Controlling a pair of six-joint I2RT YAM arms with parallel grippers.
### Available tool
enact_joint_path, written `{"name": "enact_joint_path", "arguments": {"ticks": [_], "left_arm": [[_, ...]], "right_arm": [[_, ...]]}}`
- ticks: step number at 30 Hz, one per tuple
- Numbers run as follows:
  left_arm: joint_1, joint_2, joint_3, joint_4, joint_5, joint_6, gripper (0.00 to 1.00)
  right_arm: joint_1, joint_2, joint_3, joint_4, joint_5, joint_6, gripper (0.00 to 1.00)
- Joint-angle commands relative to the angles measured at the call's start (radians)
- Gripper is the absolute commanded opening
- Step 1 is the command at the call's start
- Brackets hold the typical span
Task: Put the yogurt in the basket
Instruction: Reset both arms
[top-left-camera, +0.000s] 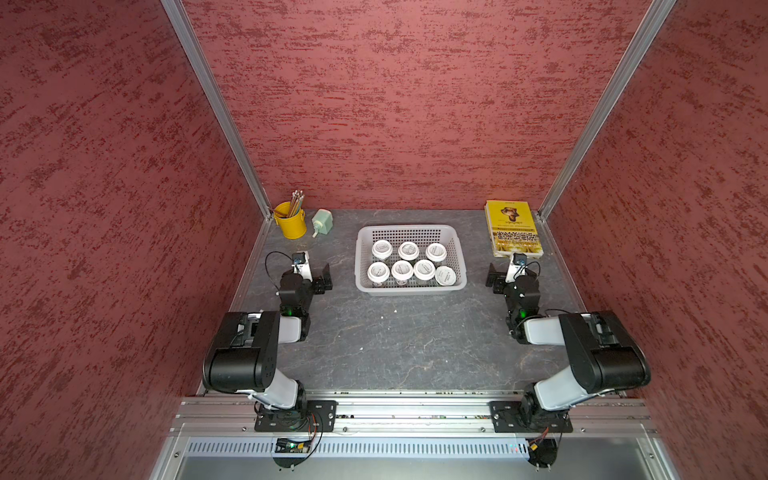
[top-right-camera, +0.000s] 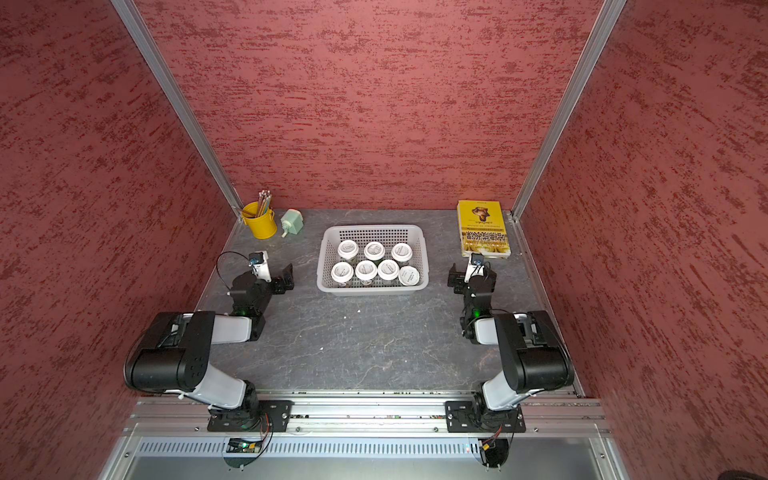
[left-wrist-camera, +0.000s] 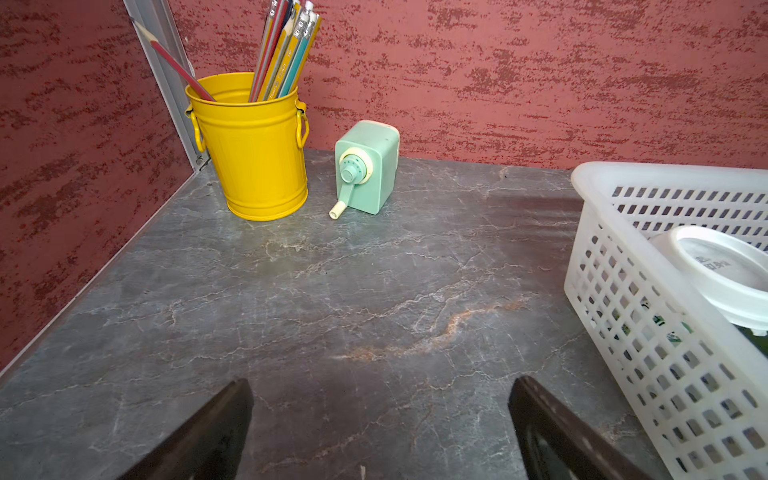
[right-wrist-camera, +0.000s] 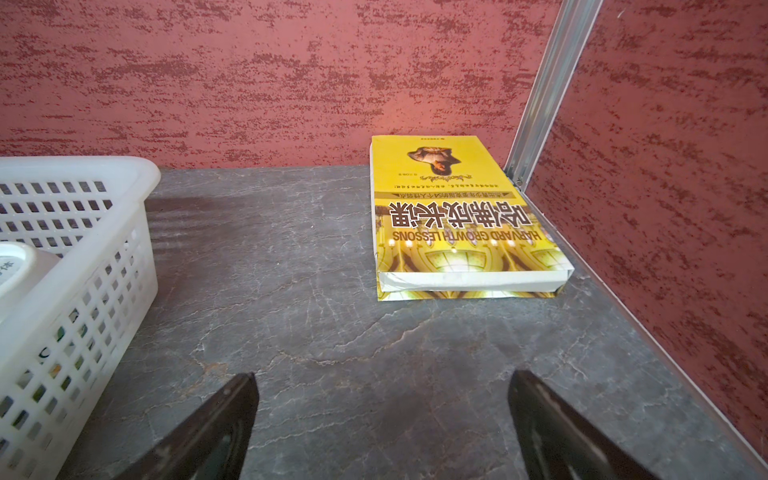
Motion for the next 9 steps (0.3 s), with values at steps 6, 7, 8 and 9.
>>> {"name": "enact_joint_path", "arguments": {"ticks": [6, 7, 8, 9], "left_arm": [[-0.002, -0.008, 0.006, -0.004, 0.013, -0.009, 1.00], [0.000, -0.007, 0.006, -0.004, 0.013, -0.009, 1.00], [-0.001, -0.006, 0.006, -0.004, 0.011, -0.009, 1.00], [-0.001, -0.006, 0.006, -0.004, 0.013, -0.009, 1.00]], "right_arm": [[-0.008, 0.003, 0.010, -0.014, -0.018, 0.014, 0.98], [-0.009, 0.004, 0.010, -0.012, -0.018, 0.015, 0.98], [-0.009, 0.004, 0.010, -0.010, -0.017, 0.015, 0.98], [-0.009, 0.001, 0.005, -0.004, -0.017, 0.014, 0.98]]}}
